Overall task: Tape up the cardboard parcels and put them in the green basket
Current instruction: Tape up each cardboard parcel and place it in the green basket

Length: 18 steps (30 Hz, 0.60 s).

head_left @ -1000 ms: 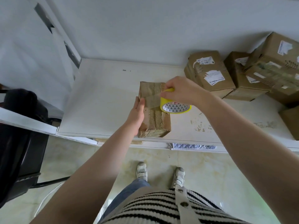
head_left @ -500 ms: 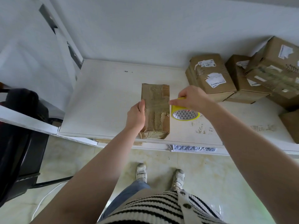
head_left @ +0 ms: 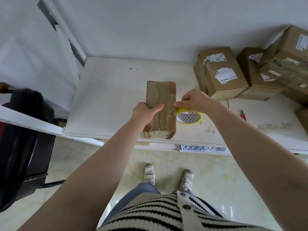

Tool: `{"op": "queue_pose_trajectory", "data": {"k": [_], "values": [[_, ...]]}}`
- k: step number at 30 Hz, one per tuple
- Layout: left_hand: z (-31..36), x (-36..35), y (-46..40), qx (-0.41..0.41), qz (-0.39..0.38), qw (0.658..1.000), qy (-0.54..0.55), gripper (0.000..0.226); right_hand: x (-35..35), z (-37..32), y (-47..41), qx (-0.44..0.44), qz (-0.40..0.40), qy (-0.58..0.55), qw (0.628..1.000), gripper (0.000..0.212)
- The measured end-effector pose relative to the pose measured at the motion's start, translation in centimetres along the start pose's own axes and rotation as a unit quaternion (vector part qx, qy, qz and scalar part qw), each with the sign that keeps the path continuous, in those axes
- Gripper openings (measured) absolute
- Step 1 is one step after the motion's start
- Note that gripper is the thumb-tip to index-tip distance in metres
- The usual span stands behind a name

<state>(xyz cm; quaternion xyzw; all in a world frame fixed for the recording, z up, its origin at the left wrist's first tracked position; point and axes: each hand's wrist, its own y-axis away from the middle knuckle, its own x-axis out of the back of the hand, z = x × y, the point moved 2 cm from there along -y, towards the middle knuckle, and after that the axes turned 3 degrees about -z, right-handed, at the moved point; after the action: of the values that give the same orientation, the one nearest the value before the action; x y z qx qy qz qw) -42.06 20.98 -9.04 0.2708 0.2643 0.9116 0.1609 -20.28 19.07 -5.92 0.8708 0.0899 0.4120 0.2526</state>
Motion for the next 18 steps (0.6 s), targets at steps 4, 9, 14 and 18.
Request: {"op": "queue_pose_trajectory", "data": {"k": [4,9,14,18], "values": [[0.8,0.1,0.3,0.022,-0.015,1.0,-0.01,0.058,-0.1,0.2,0.0,-0.003,0.007,0.005,1.0,0.06],[2.5,-0.2,0.8,0.056,-0.028,0.998,0.031,0.066,0.2,0.4,0.3,0.006,0.009,0.014,1.0,0.06],[2.0,-0.4,0.8,0.044,-0.001,0.998,0.037,0.067,-0.2,0.0,0.3,0.012,0.004,0.019,1.0,0.056],[1.2,-0.1,1.0,0.064,-0.042,0.986,0.15,0.061,1.2,0.8,2.3,0.061,0.016,-0.079,0.995,0.052]]}}
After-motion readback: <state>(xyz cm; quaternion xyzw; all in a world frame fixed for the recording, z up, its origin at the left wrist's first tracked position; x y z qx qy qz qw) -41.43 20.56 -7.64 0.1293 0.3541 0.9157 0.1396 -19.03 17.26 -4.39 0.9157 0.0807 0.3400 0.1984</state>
